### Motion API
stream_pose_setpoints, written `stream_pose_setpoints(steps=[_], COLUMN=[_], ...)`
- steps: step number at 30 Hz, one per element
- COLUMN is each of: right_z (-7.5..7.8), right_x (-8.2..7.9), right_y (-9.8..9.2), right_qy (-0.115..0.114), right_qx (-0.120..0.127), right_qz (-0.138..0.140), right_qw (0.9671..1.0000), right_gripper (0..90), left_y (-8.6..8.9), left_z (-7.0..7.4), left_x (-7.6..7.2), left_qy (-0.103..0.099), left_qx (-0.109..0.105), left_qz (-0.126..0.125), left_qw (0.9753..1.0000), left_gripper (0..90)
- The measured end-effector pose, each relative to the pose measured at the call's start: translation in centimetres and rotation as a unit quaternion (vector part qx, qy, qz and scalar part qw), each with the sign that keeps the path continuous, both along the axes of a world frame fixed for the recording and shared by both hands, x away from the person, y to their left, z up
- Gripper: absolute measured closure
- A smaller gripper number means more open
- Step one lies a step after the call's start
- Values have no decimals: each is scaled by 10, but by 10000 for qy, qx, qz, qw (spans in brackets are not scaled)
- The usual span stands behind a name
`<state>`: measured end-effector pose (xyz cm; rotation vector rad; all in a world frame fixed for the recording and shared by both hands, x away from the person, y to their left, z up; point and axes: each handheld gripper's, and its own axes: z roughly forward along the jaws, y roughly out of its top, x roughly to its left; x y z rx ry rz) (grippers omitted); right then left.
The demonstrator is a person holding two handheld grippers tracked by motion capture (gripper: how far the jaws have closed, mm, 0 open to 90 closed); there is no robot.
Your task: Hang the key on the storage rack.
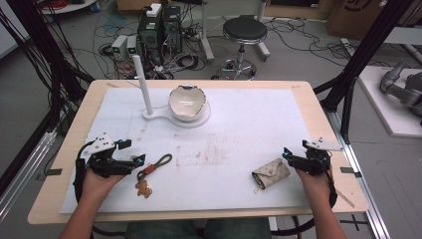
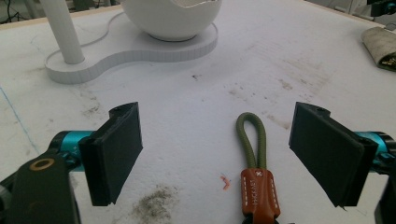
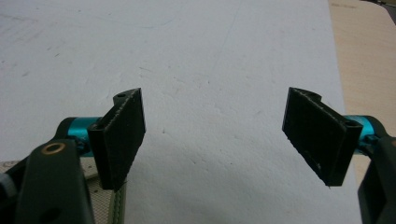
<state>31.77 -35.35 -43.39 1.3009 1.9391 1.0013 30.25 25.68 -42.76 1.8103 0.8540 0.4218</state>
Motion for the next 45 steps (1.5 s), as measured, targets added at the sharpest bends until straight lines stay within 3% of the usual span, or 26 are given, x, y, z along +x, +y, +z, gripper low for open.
stream_pose_setpoints(steps=[8,16,21,26,31,35,38,39,42,45], right_z=[0,0,-1,-1,-1,0,0,0,-1,0], right_x=[0,-2,-1,-1,-1,-1,0,0,0,0], right_y=[1,0,-2,0,-1,-1,1,1,1,2], right_qy=[-21,6,1,31,2,23,12,12,10,4], right_qx=[-15,-12,-4,-23,-33,-10,-33,-33,-44,-48], right_qz=[14,6,-16,28,24,9,40,40,50,41], right_qw=[10000,10000,10000,10000,10000,10000,10000,10000,10000,10000], right_gripper=[217,217,217,217,217,217,217,217,217,217], left_y=[-4,-18,-33,-40,-36,-34,-33,-33,-37,-39], left_z=[0,-4,-11,-17,-24,-23,-22,-22,-21,-20], left_x=[0,3,8,10,9,6,4,3,0,-2], left_qy=[11,235,492,753,1113,1094,1006,967,841,849], left_qx=[53,257,516,886,1056,1119,1285,1325,1578,1634], left_qz=[-70,-303,-583,-611,-620,-578,-476,-475,-452,-490], left_qw=[10000,9989,9958,9913,9862,9860,9854,9853,9828,9817], left_gripper=[172,172,172,174,227,280,427,427,456,506])
